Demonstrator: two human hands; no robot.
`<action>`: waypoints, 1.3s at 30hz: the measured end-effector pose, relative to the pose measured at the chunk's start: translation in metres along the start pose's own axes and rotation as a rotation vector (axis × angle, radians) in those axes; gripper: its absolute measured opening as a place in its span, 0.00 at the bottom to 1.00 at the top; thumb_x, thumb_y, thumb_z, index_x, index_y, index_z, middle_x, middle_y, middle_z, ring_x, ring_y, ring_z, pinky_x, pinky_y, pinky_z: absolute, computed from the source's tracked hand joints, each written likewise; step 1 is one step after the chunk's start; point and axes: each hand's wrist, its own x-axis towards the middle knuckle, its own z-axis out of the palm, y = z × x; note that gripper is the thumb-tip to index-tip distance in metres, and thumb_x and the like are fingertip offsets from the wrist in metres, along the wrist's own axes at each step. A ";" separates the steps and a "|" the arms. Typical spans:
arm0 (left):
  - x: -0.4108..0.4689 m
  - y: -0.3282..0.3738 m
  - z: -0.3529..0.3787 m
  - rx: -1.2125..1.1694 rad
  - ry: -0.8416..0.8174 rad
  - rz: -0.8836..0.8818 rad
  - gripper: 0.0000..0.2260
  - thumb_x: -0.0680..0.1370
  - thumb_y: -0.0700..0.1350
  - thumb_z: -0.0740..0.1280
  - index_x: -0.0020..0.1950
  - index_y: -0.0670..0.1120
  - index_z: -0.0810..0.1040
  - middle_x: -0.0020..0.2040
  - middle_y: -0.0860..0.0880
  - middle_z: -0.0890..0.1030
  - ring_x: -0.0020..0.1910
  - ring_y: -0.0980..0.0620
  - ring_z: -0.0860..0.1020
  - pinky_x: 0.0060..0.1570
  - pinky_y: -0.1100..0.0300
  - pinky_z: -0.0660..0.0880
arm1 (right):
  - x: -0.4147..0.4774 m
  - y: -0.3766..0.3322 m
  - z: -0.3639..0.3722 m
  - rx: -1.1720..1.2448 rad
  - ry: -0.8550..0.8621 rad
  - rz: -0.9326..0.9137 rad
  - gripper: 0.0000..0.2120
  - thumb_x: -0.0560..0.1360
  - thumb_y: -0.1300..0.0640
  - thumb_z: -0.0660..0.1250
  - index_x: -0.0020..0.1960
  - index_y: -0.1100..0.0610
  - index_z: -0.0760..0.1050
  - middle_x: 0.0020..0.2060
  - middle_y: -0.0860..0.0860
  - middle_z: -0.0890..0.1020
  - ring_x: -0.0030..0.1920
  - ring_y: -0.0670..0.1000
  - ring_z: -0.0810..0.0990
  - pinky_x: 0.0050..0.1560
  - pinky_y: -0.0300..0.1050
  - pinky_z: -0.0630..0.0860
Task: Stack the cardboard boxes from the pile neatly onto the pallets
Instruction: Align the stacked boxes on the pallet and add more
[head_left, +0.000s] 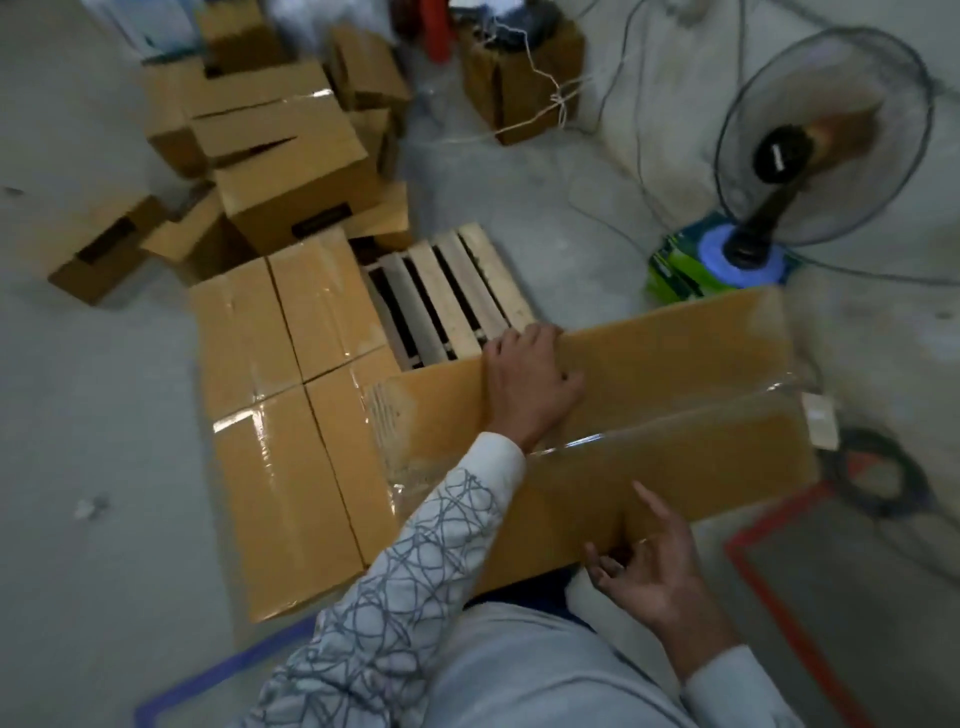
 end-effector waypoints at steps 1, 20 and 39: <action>0.014 -0.004 0.006 0.017 0.004 -0.037 0.25 0.72 0.57 0.65 0.68 0.49 0.76 0.62 0.49 0.79 0.61 0.45 0.73 0.63 0.50 0.62 | 0.010 -0.019 0.009 -0.034 0.003 0.019 0.36 0.70 0.43 0.76 0.73 0.53 0.68 0.68 0.56 0.73 0.63 0.60 0.74 0.52 0.51 0.78; 0.238 -0.087 -0.025 -0.237 0.267 -0.676 0.32 0.72 0.53 0.71 0.75 0.51 0.69 0.69 0.49 0.75 0.70 0.44 0.69 0.71 0.43 0.63 | 0.145 -0.250 0.297 -0.832 -0.081 -0.210 0.44 0.61 0.32 0.78 0.71 0.51 0.74 0.61 0.56 0.81 0.60 0.59 0.79 0.56 0.53 0.79; 0.556 -0.257 0.070 -0.625 0.379 -1.354 0.37 0.68 0.51 0.72 0.77 0.54 0.68 0.67 0.53 0.74 0.68 0.45 0.72 0.71 0.38 0.67 | 0.480 -0.391 0.648 -1.397 0.101 -0.114 0.47 0.50 0.30 0.82 0.62 0.54 0.77 0.55 0.52 0.83 0.55 0.57 0.83 0.61 0.58 0.79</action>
